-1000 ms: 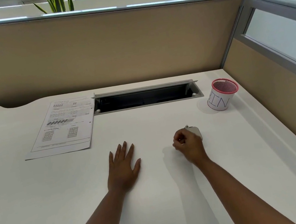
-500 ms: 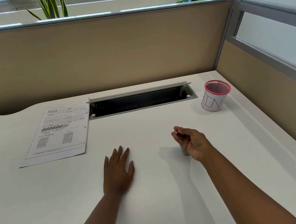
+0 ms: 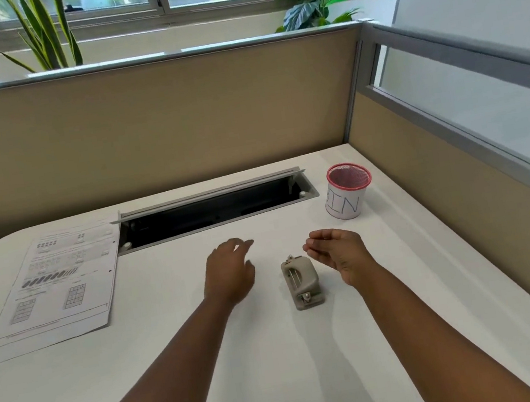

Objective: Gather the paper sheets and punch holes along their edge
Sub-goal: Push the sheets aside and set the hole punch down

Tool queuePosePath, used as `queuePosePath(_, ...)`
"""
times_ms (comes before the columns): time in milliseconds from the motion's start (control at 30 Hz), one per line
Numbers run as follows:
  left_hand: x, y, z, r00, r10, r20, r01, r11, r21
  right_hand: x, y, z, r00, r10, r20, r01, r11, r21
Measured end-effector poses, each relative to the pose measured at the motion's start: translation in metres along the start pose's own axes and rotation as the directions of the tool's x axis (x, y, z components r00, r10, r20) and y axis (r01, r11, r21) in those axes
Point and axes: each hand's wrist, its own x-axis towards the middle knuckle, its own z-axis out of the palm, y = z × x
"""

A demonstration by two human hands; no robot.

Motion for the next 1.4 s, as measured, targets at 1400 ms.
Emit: queuePosePath(1400, 0.123, 0.131, 0.052, 0.924, 0.305, 0.229, -0.311, 0.95, -0.012, 0.137, -0.087, -0.053, 0.707, -0.705, 0.058, 0.406, 0.338, -0.849)
